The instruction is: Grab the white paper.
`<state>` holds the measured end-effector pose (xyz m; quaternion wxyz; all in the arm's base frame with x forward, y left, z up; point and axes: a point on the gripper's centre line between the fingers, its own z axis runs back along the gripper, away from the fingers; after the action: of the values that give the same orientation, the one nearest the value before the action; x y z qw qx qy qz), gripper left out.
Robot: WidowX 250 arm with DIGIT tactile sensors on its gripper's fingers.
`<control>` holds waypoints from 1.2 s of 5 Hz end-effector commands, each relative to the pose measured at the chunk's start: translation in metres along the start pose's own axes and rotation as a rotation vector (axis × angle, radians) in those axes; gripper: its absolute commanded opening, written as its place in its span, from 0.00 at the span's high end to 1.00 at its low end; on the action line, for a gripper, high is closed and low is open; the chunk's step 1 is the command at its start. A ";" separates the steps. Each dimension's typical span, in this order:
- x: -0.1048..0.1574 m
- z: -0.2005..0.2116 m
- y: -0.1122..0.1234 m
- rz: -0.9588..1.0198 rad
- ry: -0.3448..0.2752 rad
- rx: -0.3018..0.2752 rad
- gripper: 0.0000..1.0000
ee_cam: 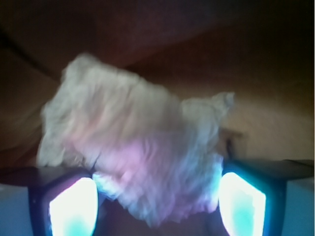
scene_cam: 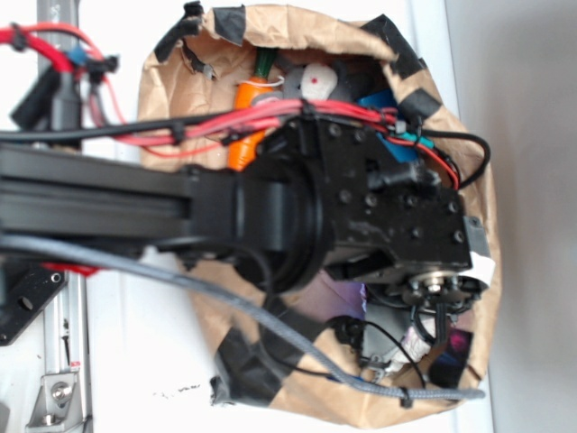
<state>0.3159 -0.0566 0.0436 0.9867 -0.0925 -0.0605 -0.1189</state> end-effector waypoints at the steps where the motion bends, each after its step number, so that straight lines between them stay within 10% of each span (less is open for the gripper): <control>1: 0.022 0.001 -0.015 0.049 -0.131 0.029 1.00; 3: 0.013 0.002 -0.012 0.067 -0.111 0.038 1.00; 6: -0.038 0.131 0.049 0.279 -0.141 0.093 1.00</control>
<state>0.2718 0.0245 0.1374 0.9935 -0.0699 -0.0859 0.0268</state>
